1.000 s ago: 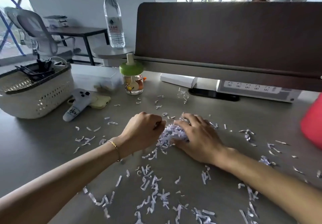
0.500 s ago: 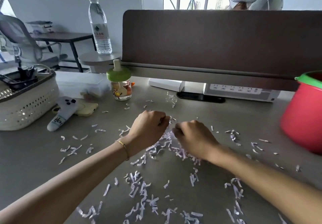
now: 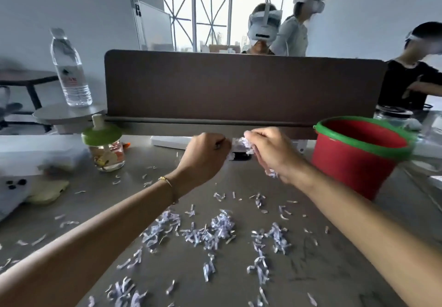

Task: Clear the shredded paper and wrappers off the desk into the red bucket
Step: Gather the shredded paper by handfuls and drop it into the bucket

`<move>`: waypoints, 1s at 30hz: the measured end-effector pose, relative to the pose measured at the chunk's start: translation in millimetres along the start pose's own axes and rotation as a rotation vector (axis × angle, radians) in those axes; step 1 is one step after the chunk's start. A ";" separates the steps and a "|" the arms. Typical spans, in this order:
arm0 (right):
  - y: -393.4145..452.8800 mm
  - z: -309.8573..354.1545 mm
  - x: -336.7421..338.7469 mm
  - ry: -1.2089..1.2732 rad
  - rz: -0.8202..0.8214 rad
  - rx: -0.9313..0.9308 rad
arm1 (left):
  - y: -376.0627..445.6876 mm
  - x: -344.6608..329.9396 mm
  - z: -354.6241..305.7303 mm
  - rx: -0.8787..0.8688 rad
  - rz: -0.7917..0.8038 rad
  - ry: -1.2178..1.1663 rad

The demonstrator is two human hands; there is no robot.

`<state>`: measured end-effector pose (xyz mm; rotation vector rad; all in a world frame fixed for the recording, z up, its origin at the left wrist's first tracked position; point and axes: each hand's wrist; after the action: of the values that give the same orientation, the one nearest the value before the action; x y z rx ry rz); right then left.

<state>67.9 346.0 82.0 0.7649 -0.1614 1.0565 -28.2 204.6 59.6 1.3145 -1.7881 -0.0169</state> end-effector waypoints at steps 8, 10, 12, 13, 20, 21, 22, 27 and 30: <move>32.9 5.1 115.0 0.136 -0.241 -0.115 | 63.8 -46.0 -98.4 -0.014 0.125 -0.234; 38.3 -2.4 140.0 0.115 -0.291 -0.134 | 75.6 -61.1 -118.1 -0.006 0.158 -0.311; 41.8 -13.9 161.4 0.075 -0.328 -0.158 | 84.2 -75.3 -137.1 0.010 0.187 -0.367; 43.1 -21.0 170.4 0.042 -0.340 -0.177 | 87.1 -81.6 -146.0 0.014 0.199 -0.374; 36.0 -57.7 206.5 -0.183 -0.293 -0.288 | 99.7 -115.6 -187.6 0.026 0.268 -0.391; 35.8 -61.4 209.9 -0.210 -0.282 -0.294 | 101.3 -118.6 -191.3 0.022 0.277 -0.393; 35.4 -64.3 212.9 -0.243 -0.274 -0.296 | 103.2 -121.3 -194.7 0.015 0.284 -0.399; 26.9 -71.9 227.2 -0.348 -0.183 -0.288 | 112.7 -132.5 -211.6 -0.002 0.279 -0.373; 18.6 -71.5 234.1 -0.390 -0.095 -0.315 | 119.0 -141.5 -219.6 0.014 0.291 -0.368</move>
<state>154.5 566.0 147.9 0.6765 -0.6048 0.7585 29.9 467.3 159.7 1.0995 -2.2827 -0.0909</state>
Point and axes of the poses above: each hand's wrist, its own y-axis towards the middle knuckle, its own x-axis out of the back of the hand, z = x × y, and after that the axes turned 7 degrees about x, right-handed
